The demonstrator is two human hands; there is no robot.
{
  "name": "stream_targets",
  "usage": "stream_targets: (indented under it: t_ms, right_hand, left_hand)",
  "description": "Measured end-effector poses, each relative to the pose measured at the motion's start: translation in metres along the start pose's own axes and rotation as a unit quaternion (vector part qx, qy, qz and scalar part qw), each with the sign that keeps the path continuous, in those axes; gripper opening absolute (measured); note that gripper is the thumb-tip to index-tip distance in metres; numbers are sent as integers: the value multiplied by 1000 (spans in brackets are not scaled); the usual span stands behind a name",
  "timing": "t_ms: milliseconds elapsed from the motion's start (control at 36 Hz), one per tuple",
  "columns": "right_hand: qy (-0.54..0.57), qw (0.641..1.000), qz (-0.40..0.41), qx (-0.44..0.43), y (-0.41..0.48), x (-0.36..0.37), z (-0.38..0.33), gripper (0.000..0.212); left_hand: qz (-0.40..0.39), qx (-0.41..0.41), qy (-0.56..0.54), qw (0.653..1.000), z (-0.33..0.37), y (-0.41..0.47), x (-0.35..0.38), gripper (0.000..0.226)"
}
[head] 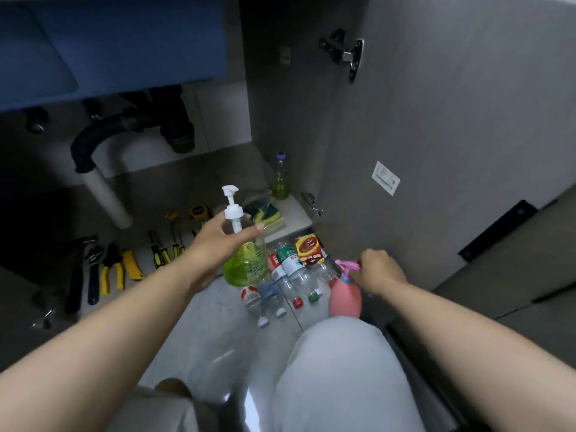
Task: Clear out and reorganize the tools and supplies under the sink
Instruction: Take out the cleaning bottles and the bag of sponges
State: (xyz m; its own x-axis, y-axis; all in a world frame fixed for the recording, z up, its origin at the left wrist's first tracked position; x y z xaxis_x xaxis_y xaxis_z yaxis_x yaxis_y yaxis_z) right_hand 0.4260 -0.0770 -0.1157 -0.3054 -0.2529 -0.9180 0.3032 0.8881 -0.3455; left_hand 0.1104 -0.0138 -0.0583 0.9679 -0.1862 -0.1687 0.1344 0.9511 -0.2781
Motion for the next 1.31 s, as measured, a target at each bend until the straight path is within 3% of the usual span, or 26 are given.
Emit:
stream_targets:
  t_ms: [83,222,500,722,833,889,972,1000,1056,1111,1194,1306]
  right_hand:
    - [-21,999,7,27,1,21,10,40]
    - [-69,996,7,58,10,53,18,27]
    - [-122,988,12,92,31,99,17,25]
    - [-186,978,-15,89,42,96,15,28]
    - [-224,973,12,53,42,65,-5,29]
    - [-174,984,41,23,43,37,-27,29]
    - [26,996,45,-68,43,-12,-75,37]
    - [113,988,26,-107,40,-28,-96,36]
    - [304,937,-67,-156,31,-52,-140,35]
    - [402,886,-158,-168,22,-66,-180,42]
    - [336,902,-147,-229,6,-77,-230,42]
    - [260,914,-87,-298,-10,-78,-275,24]
  left_hand:
    - [-10,-4,3,1000,-7,-5,3,40]
    - [-8,-23,14,1000,-7,5,2,38]
    - [-47,-13,11,999,2,28,-5,46]
    - [-40,12,67,997,2,32,-16,38]
    - [-53,24,99,993,4,29,-18,35]
    - [-63,32,118,990,5,27,-19,35]
    - [-67,48,138,987,8,24,-22,33]
    - [-68,56,147,985,9,24,-24,32]
    - [-73,74,185,977,11,24,-27,33]
    - [-73,94,243,963,12,24,-31,32]
    - [-50,105,314,942,10,22,-42,32]
    - [-20,83,307,948,4,17,-63,48]
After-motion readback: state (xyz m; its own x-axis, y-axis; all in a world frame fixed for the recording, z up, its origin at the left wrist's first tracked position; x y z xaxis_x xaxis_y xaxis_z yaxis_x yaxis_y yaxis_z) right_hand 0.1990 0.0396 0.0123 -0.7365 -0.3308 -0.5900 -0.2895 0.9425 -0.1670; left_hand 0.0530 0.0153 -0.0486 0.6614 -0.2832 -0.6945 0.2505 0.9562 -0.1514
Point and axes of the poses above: each hand's wrist, its own y-axis towards the middle knuckle, its own x-axis out of the palm, z = x × y, the point moved 5 cm from there along y, towards the middle knuckle, and after that the axes turned 1 degree about -z, right-handed, at the moved point
